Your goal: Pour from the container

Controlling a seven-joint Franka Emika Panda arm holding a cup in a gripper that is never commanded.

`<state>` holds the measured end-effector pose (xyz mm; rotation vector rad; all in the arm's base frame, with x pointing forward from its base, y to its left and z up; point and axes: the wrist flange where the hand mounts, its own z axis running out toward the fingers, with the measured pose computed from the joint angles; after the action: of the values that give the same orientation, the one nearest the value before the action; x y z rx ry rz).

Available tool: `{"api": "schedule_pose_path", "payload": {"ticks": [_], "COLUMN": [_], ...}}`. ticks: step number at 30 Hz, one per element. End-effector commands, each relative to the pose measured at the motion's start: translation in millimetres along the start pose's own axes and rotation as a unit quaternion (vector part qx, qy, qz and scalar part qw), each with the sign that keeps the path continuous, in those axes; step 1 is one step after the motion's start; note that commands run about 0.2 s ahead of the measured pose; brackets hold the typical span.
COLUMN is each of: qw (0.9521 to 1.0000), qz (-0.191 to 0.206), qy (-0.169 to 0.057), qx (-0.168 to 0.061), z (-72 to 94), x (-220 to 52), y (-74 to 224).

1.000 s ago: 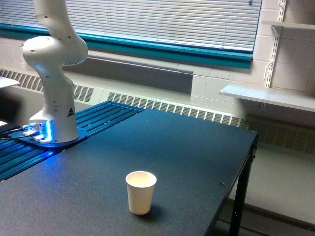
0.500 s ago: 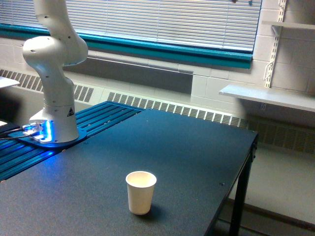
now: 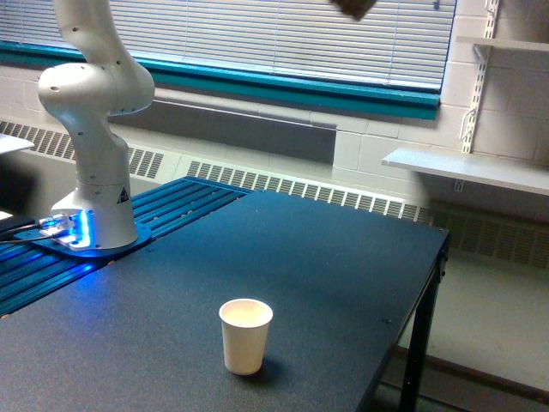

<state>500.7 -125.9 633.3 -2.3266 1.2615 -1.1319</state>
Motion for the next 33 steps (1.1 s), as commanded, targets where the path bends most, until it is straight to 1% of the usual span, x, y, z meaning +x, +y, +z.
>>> {"api": "schedule_pose_path", "payload": {"ticks": [1, 2, 5, 7, 9, 12, 14, 16, 19, 20, 26, 28, 30, 33], "qw": [0.9996, 0.9995, 0.9992, 0.9987, 0.9983, 0.9977, 0.9973, 0.997, 0.9958, 0.9955, 0.9938, 0.9927, 0.9916, 0.9887], "qz": [-0.004, -0.005, 0.003, 0.003, 0.002, 0.002, -0.002, 0.0, -0.001, 0.001, 0.011, 0.011, 0.016, 0.029], "qy": [0.008, 0.01, 0.002, -0.002, -0.004, -0.001, -0.003, 0.002, -0.012, -0.008, -0.015, -0.01, -0.015, -0.024], "qx": [-0.025, -0.029, -0.04, -0.052, -0.058, -0.067, -0.073, -0.077, -0.09, -0.094, -0.11, -0.12, -0.127, -0.145], "z": [0.5, 0.8, 2.4, 3.8, 5.1, 5.0, 6.5, 5.9, 10.0, 9.9, 17.8, 20.1, 22.0, 24.1], "x": [3.0, 2.2, -1.7, -6.0, -9.9, -16.4, -21.5, -26.3, -37.1, -39.7, -62.4, -70.6, -75.1, -80.3], "y": [44.0, 50.1, 70.5, 83.3, 95.5, 111.5, 123.1, 132.9, 151.7, 156.2, 185.6, 193.0, 199.3, 205.7]}}
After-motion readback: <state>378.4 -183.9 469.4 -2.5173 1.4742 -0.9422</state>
